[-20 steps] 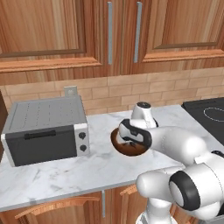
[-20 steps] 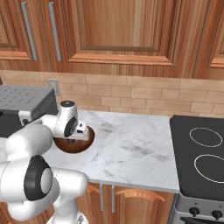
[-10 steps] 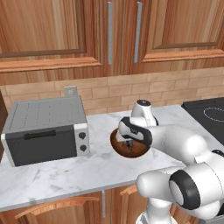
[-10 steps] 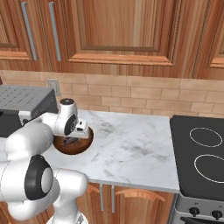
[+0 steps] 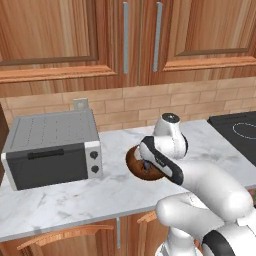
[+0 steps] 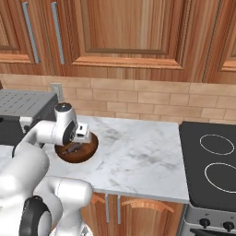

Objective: Take the broccoli, fish, and peach from the freezer and place them in the bowl on the counter.

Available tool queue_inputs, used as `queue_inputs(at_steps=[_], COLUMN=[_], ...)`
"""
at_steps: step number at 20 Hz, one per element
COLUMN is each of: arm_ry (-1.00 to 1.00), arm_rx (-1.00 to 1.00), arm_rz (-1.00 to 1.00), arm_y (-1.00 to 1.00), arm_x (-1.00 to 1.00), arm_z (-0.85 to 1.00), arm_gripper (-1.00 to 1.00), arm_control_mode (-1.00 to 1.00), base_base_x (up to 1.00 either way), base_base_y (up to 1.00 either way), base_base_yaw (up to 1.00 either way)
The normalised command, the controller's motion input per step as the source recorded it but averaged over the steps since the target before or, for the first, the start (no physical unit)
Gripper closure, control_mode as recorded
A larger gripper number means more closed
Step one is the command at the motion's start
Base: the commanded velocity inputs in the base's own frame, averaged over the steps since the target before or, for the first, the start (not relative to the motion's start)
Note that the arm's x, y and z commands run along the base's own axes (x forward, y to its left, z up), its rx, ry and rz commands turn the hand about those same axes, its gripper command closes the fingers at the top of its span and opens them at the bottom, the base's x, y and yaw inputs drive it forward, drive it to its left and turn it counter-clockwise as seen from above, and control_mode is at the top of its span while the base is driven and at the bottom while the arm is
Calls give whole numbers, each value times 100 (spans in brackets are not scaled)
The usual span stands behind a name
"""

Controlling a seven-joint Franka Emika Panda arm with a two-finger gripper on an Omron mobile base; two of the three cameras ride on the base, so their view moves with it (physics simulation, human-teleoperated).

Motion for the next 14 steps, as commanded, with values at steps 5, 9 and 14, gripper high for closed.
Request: queue_inputs(at_steps=[5,9,14], arm_ry=[-11,-6,-2], arm_rx=[0,0,0], arm_rz=[0,0,-1], arm_y=[-4,-8,-6], arm_x=[-52,-63,-65], arm_z=[58,61,61], arm_gripper=[-100,-100,-100], arm_control_mode=[-100,-100,-100], base_base_x=[0,0,0], base_base_y=[0,0,0], base_base_yaw=[0,0,0])
